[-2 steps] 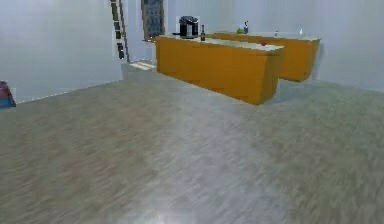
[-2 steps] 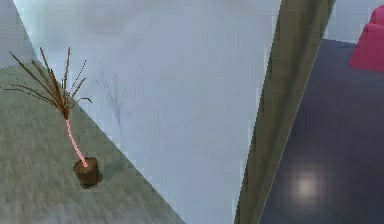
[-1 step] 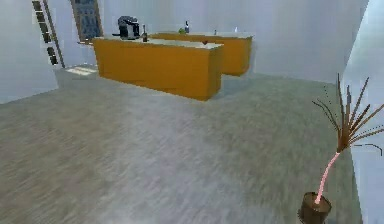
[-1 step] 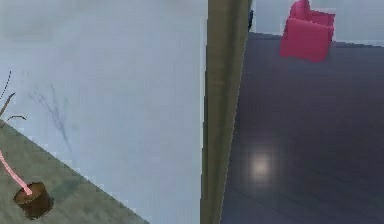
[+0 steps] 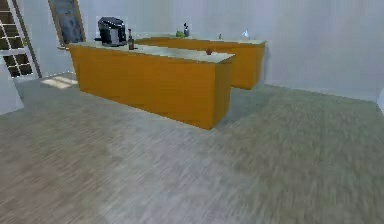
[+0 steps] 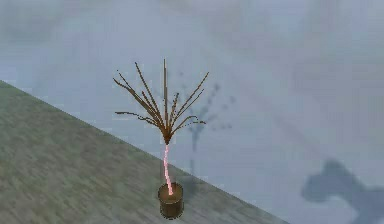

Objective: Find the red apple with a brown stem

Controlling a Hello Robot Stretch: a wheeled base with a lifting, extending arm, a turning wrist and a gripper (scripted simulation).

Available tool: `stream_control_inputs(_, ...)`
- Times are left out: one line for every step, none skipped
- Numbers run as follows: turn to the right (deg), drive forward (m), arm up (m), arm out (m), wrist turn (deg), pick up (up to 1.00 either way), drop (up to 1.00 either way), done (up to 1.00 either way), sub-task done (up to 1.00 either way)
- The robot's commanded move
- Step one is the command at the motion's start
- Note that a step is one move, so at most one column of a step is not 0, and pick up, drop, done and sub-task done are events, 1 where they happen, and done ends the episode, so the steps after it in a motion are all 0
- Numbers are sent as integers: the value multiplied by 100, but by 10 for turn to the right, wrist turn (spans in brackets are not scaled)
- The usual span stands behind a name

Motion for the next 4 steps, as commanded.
stream_control_inputs(60, 0, 0, 0, 0, 0, 0, 0, 0)
stream_control_inputs(0, 35, 0, 0, 0, 0, 0, 0, 0)
stream_control_inputs(150, 0, 0, 0, 0, 0, 0, 0, 0)
stream_control_inputs(0, 100, 0, 0, 0, 0, 0, 0, 0)
